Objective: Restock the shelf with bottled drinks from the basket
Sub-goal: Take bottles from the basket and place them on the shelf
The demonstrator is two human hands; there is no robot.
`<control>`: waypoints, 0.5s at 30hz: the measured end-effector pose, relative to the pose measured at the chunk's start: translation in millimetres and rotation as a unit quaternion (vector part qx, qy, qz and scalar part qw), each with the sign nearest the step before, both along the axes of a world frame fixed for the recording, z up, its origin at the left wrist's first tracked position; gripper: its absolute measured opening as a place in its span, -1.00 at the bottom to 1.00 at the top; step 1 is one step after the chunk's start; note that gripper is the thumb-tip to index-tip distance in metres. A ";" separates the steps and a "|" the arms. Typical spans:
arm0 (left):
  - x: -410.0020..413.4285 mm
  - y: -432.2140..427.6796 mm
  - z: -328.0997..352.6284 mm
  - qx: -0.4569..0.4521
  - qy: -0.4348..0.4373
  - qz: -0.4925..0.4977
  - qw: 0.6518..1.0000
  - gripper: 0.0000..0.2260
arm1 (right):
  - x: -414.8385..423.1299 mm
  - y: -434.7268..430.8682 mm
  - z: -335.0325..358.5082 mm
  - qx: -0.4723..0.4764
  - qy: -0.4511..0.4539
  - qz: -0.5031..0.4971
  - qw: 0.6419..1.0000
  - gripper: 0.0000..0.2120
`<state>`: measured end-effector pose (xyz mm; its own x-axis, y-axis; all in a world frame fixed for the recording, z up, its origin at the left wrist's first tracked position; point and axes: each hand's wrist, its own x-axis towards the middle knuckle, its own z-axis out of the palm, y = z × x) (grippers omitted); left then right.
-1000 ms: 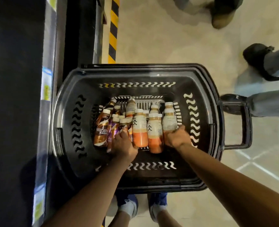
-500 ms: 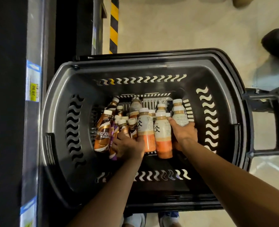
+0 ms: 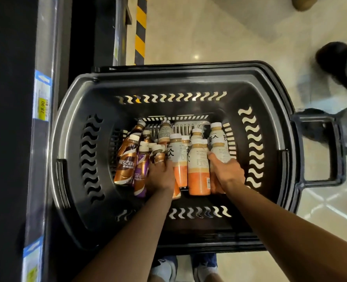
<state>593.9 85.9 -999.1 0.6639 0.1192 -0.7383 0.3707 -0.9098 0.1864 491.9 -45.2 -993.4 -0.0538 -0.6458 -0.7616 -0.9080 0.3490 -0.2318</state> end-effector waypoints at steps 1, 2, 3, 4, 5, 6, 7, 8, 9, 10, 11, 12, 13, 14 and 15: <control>-0.5 -1.1 7.1 -0.015 0.011 0.004 1.000 -0.49 | -4.4 1.6 6.8 0.010 -0.006 0.006 1.000 -0.26; -1.2 -2.4 17.0 -0.033 0.021 0.008 0.999 -0.51 | -8.1 3.6 14.9 0.017 -0.012 0.011 1.000 -0.26; -2.3 -3.2 28.7 -0.050 0.029 0.012 0.998 -0.53 | -10.6 5.3 26.0 0.020 -0.020 0.019 0.999 -0.28; -2.7 -4.3 42.7 -0.068 0.034 0.019 0.997 -0.54 | -11.2 6.6 40.1 0.021 -0.029 0.025 0.999 -0.31; -2.2 -5.5 58.9 -0.090 0.042 0.030 0.995 -0.56 | -10.6 7.7 56.7 0.023 -0.041 0.032 0.998 -0.36; -0.8 -6.3 77.3 -0.117 0.057 0.047 0.990 -0.59 | -9.3 9.1 74.0 0.026 -0.055 0.036 0.997 -0.39; 1.9 -7.6 98.7 -0.143 0.076 0.063 0.985 -0.63 | -7.7 9.6 92.8 0.030 -0.069 0.041 0.996 -0.40; 5.4 -8.4 121.8 -0.168 0.098 0.073 0.978 -0.68 | -5.2 9.3 113.5 0.033 -0.079 0.045 0.995 -0.39; 9.1 -8.6 146.5 -0.191 0.113 0.075 0.972 -0.63 | -2.5 8.7 136.4 0.034 -0.088 0.049 0.994 -0.38; 12.2 -7.8 171.3 -0.210 0.119 0.073 0.968 -0.58 | 0.9 7.1 161.7 0.035 -0.097 0.051 0.993 -0.39; 16.1 -8.9 199.9 -0.224 0.116 0.070 0.965 -0.53 | 4.3 4.1 187.6 0.034 -0.107 0.054 0.992 -0.38; 19.8 -10.1 229.0 -0.231 0.107 0.070 0.964 -0.51 | 7.1 0.8 214.2 0.029 -0.117 0.057 0.991 -0.37; 23.0 -11.7 261.7 -0.239 0.096 0.073 0.964 -0.52 | 9.9 -2.5 242.2 0.021 -0.128 0.060 0.990 -0.35; 25.5 -12.8 293.0 -0.249 0.089 0.082 0.961 -0.58 | 12.7 -5.9 271.7 0.014 -0.141 0.062 0.988 -0.33; 28.0 -14.5 329.0 -0.264 0.082 0.090 0.957 -0.66 | 15.3 -8.9 302.9 0.008 -0.156 0.063 0.986 -0.33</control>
<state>622.0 71.3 -670.1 0.5375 -0.1978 -0.8198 0.5770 -0.6226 0.5285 507.1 -54.1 -690.6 0.2642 -0.6203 -0.7385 -0.8298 0.2441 -0.5019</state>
